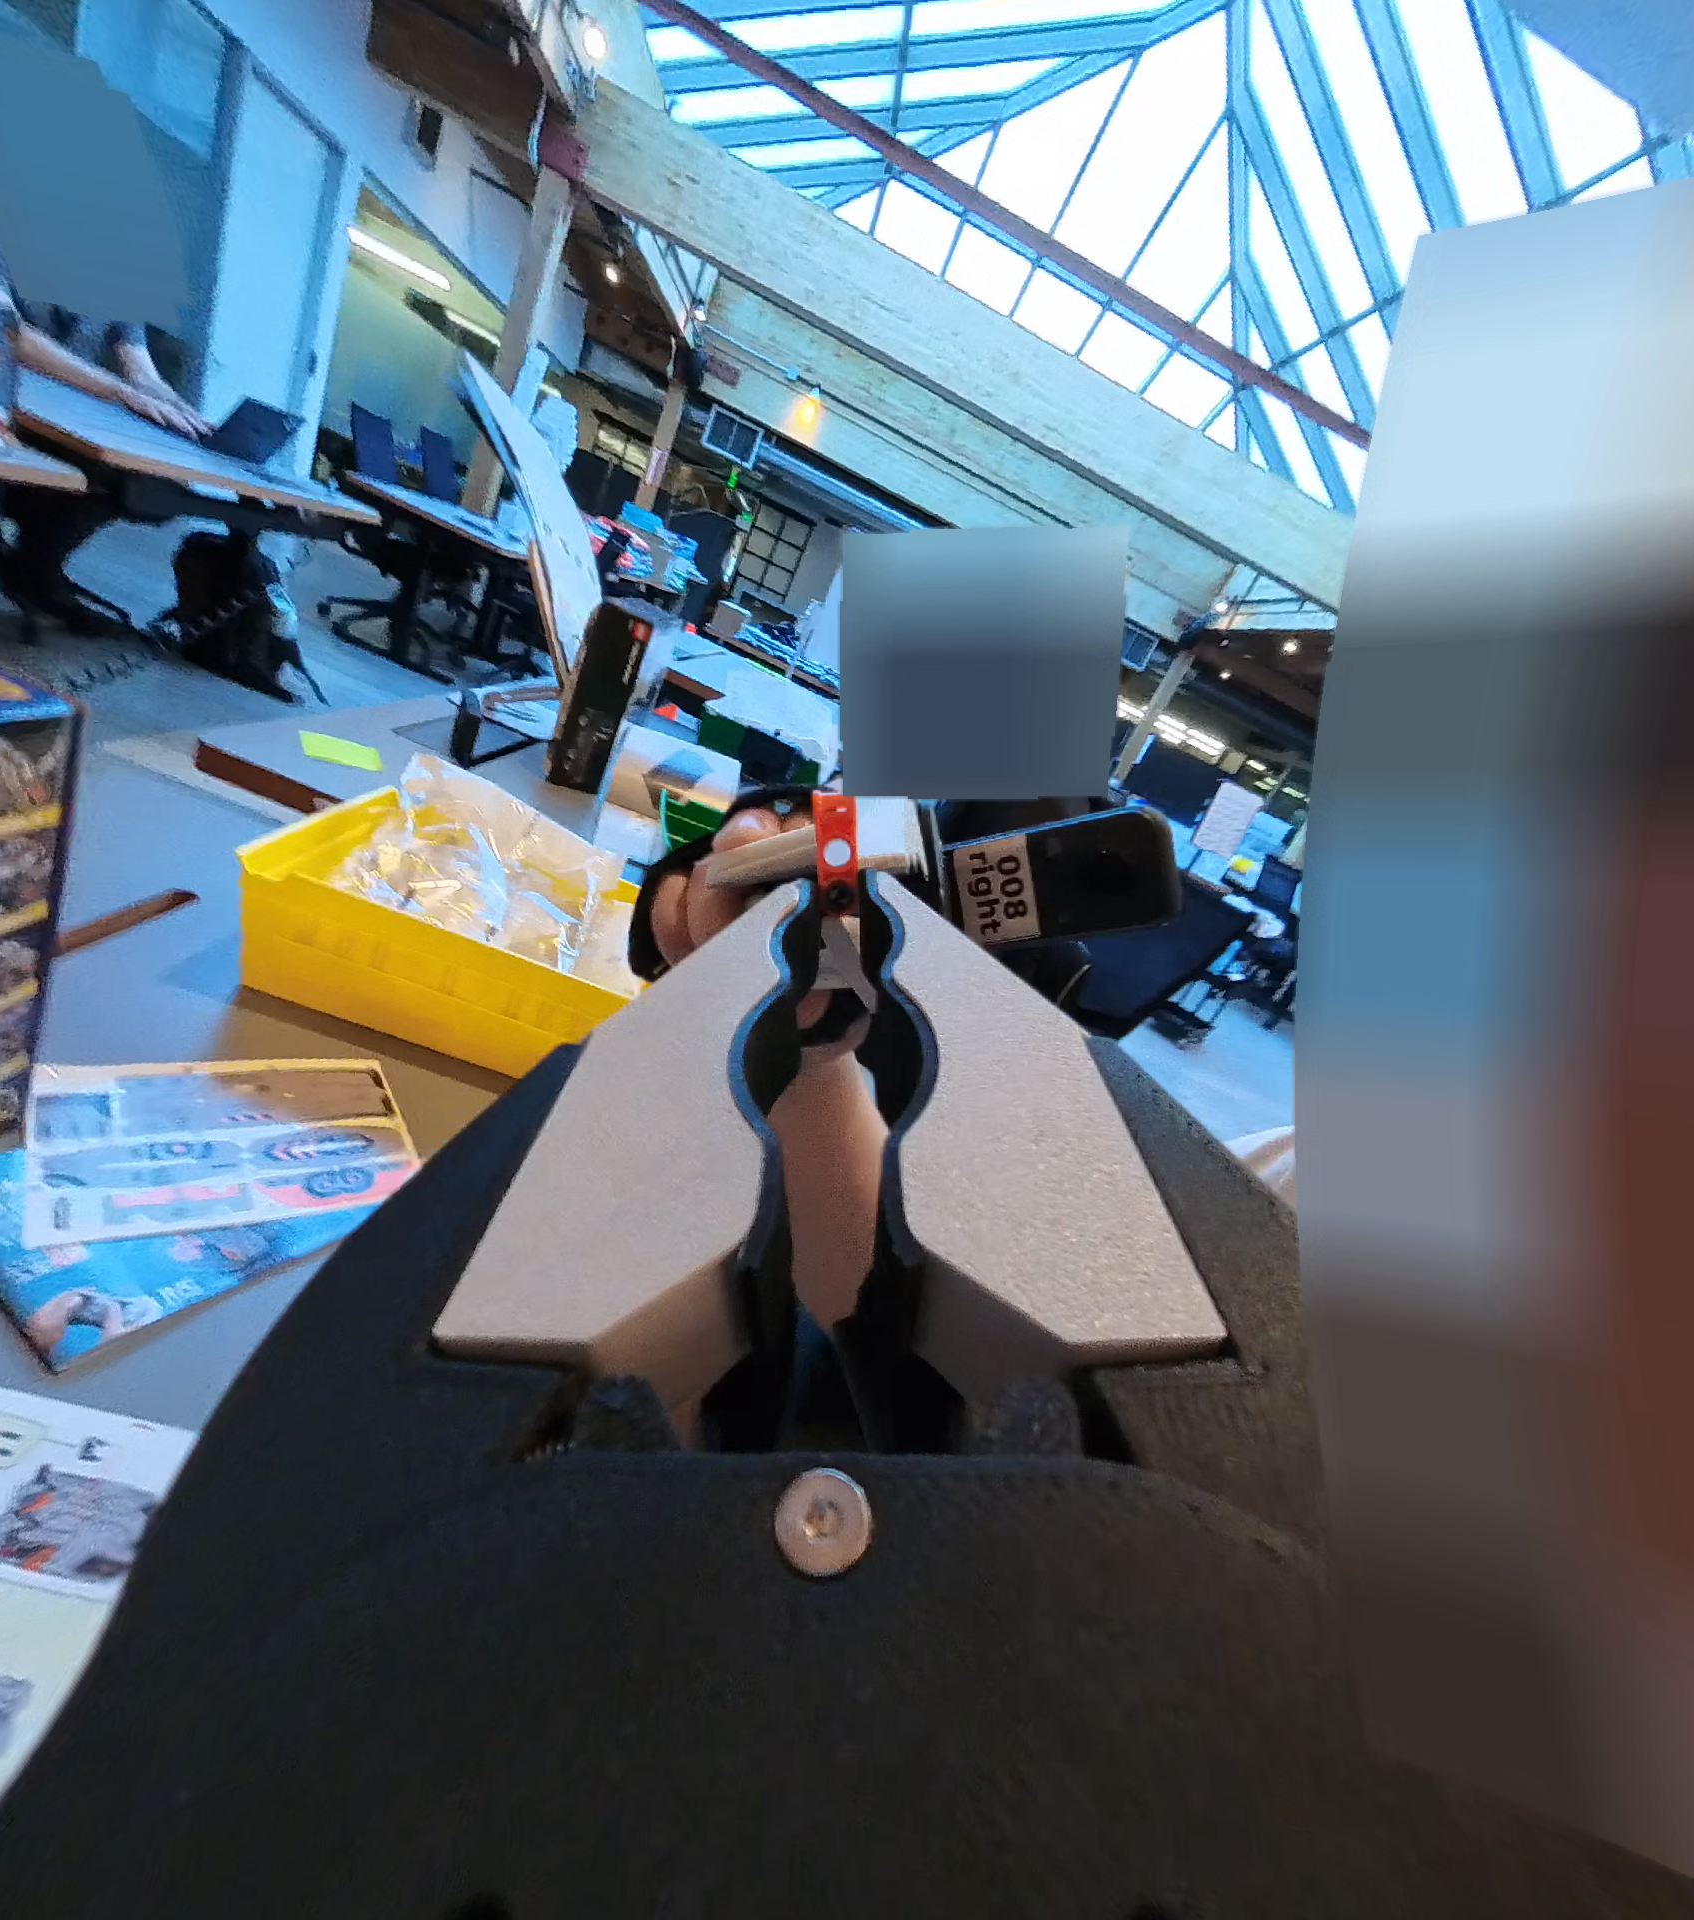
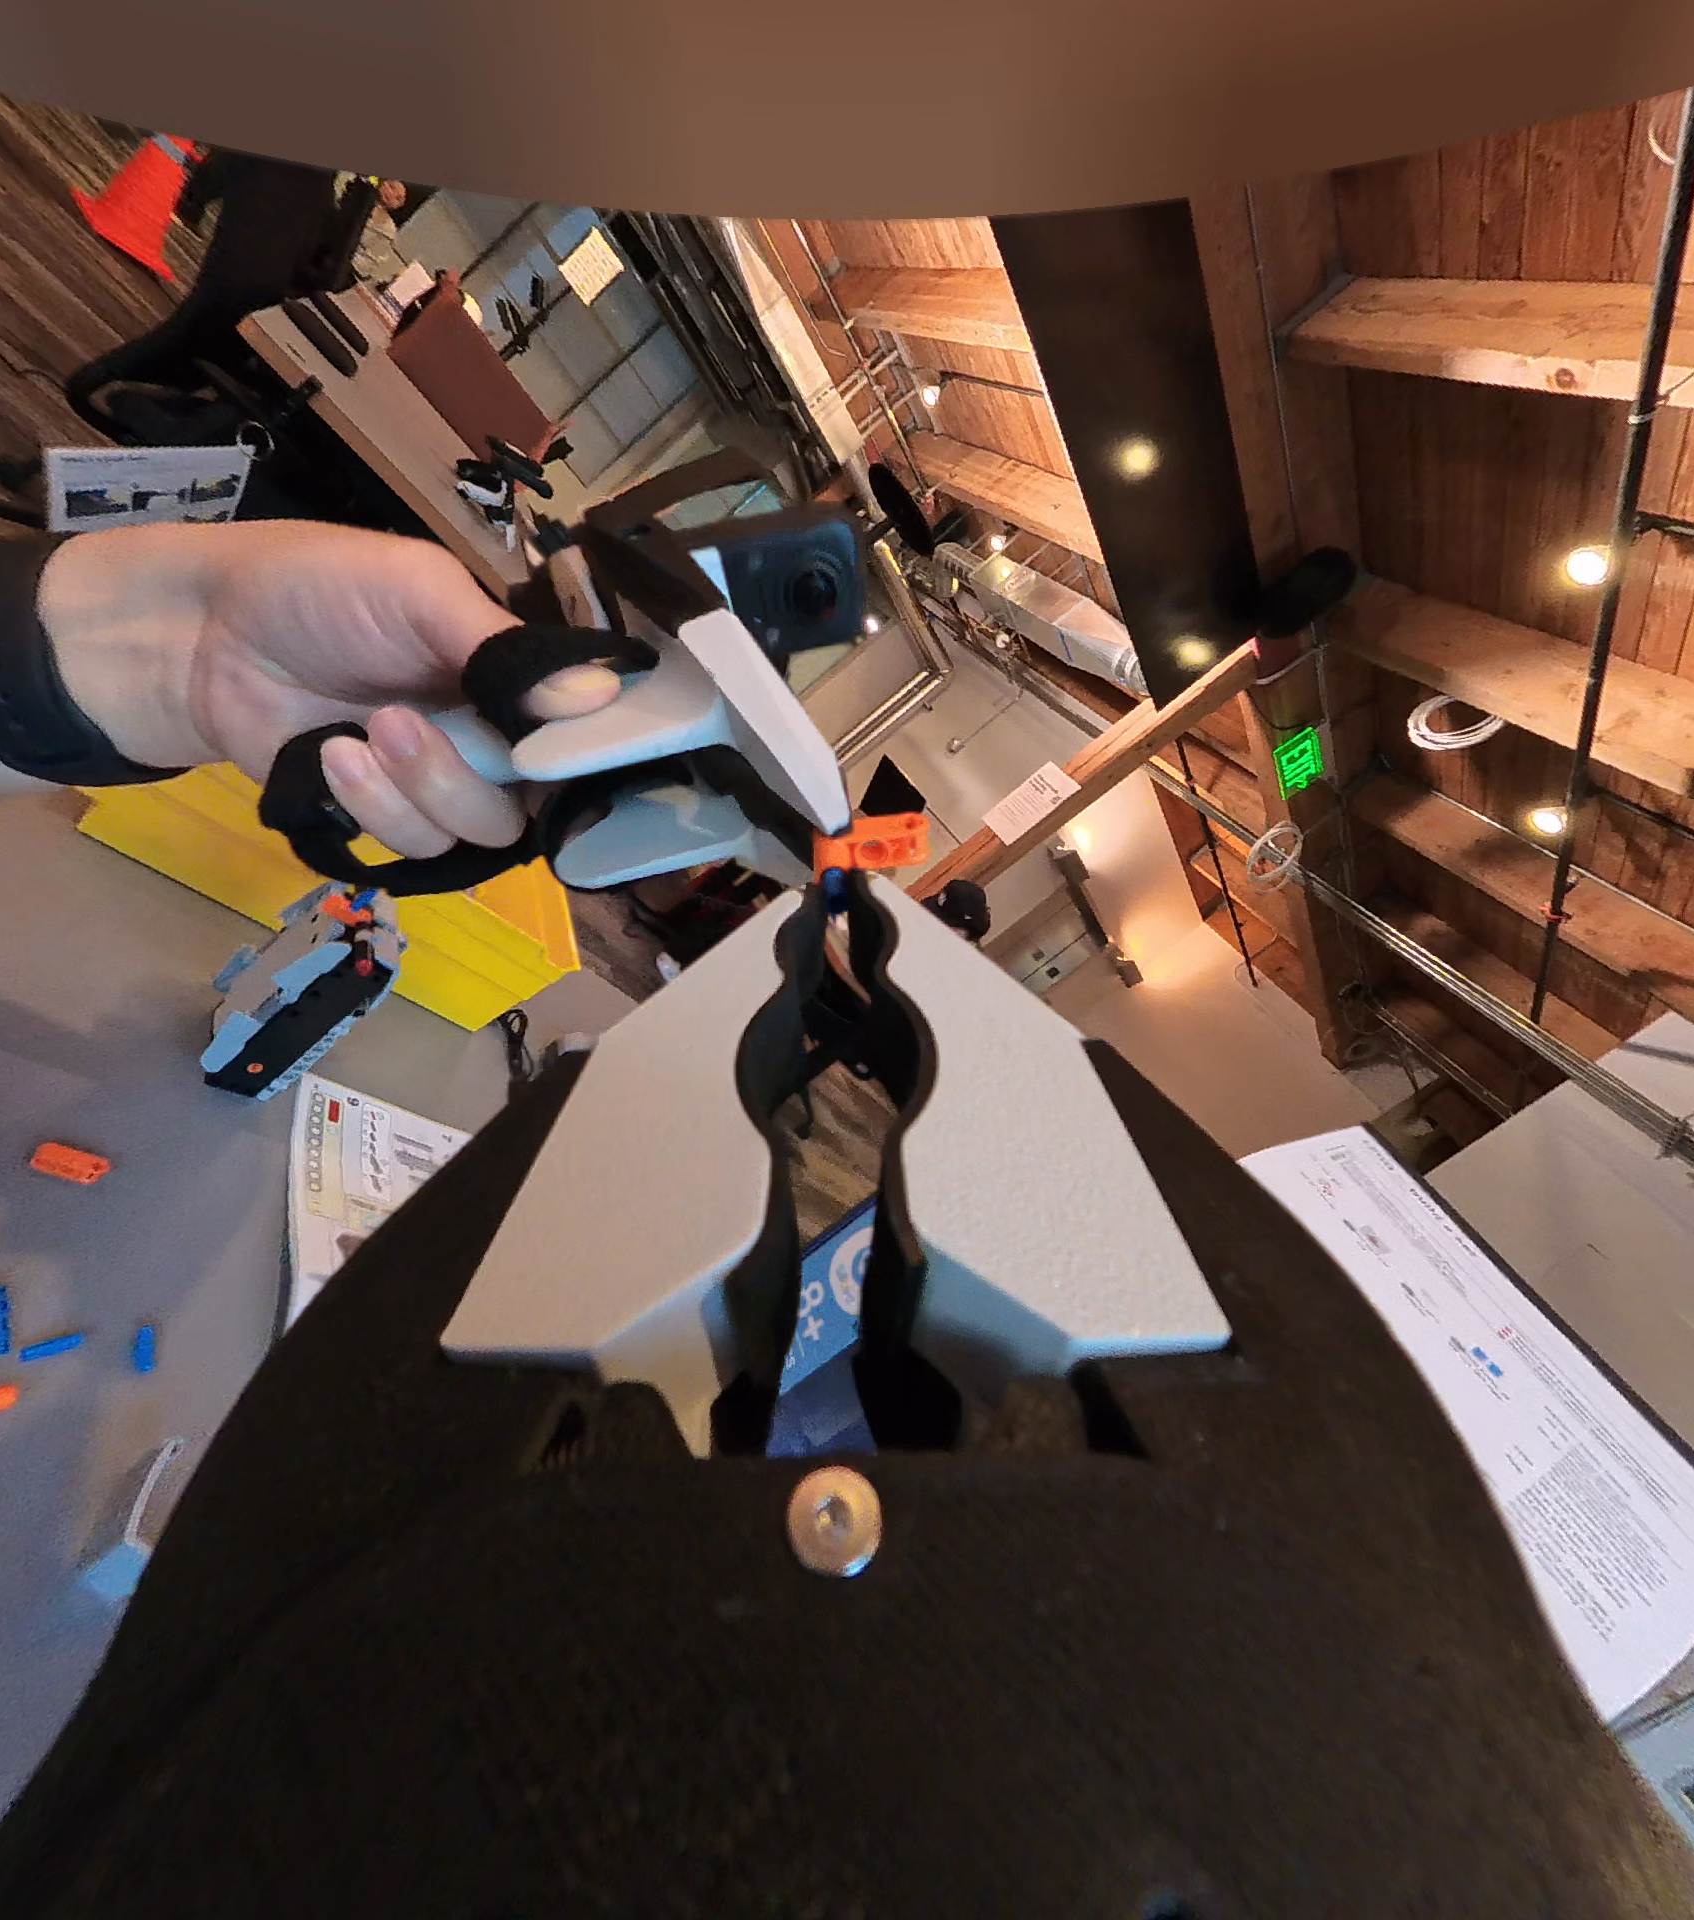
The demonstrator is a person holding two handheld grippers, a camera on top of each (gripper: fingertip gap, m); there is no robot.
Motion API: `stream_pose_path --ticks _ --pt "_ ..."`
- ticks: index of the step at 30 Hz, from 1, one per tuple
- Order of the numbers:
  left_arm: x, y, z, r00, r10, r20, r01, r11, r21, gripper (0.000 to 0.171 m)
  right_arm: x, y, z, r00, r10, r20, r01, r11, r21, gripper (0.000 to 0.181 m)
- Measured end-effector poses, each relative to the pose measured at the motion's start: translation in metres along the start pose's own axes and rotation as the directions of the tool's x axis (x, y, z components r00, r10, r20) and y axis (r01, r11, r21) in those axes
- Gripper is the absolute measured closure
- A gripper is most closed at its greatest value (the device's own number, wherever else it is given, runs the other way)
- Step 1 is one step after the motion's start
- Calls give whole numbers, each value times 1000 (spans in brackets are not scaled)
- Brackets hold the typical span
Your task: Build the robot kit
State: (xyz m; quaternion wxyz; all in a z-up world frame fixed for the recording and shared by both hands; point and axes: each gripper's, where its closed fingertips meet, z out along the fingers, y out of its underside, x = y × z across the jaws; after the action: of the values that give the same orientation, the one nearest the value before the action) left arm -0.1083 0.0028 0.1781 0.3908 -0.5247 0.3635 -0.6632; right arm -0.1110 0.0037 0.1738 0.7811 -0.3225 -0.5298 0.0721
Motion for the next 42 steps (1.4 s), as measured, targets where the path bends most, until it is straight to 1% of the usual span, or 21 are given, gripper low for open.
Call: stream_pose_path --ticks 3,4,5,6,7,8,9,10,12,15,19,24,32,36,40,42 --pt "25 0 2 998 62 -14 -62 998 -4 166 -1 -24 -4 1000 -10 9 10 999 32 179" --pt "27 1 3 995 101 11 -101 995 -11 166 -2 -28 -7 999 -45 9 45 999 22 179" --pt "21 2 5 991 127 48 -127 992 -14 166 -2 -24 -8 997 -71 6 71 997 -1 179" --pt "12 2 5 993 105 58 -104 995 -4 166 -1 -16 -7 998 -55 8 55 998 -19 179" --pt "7 2 6 999 39 21 -40 999 11 166 1 -9 -6 1000 -5 17 5 1000 -6 179" --pt "6 1 6 999 -29 -40 30 999 15 166 1 -8 -6 998 53 33 -54 998 35 179" --pt "4 1 5 995 -67 -74 68 998 15 166 2 -8 -6 994 101 49 -104 992 66 179" --pt "1 0 4 995 -69 -68 70 997 17 166 2 -6 -5 992 117 49 -120 991 65 179" --pt "-3 0 3 998 -44 -37 45 999 16 166 3 1 -2 997 72 18 -73 997 27 179" --pt "5 0 4 996 -51 -69 53 998 20 166 2 -6 -3 998 59 7 -59 998 28 179" --pt "12 1 5 996 -42 -83 44 999 16 166 0 -13 -6 1000 9 -2 -9 1000 24 179" --pt "12 2 4 995 -61 -85 62 998 9 166 -1 -13 -6 1000 -29 -2 29 1000 5 179" --pt "7 2 3 994 -71 -84 72 997 2 166 -2 -9 -5 998 49 35 -49 999 9 178" --pt "5 0 1 994 -72 -78 73 997 8 166 -3 -7 -3 994 103 46 -104 994 36 175" --pt "5 0 0 995 -70 -76 71 997 6 166 -1 -12 -3 992 120 31 -122 990 69 179" --pt "3 1 0 996 -65 -62 65 998 4 166 -2 -9 -2 991 125 40 -127 990 53 179"
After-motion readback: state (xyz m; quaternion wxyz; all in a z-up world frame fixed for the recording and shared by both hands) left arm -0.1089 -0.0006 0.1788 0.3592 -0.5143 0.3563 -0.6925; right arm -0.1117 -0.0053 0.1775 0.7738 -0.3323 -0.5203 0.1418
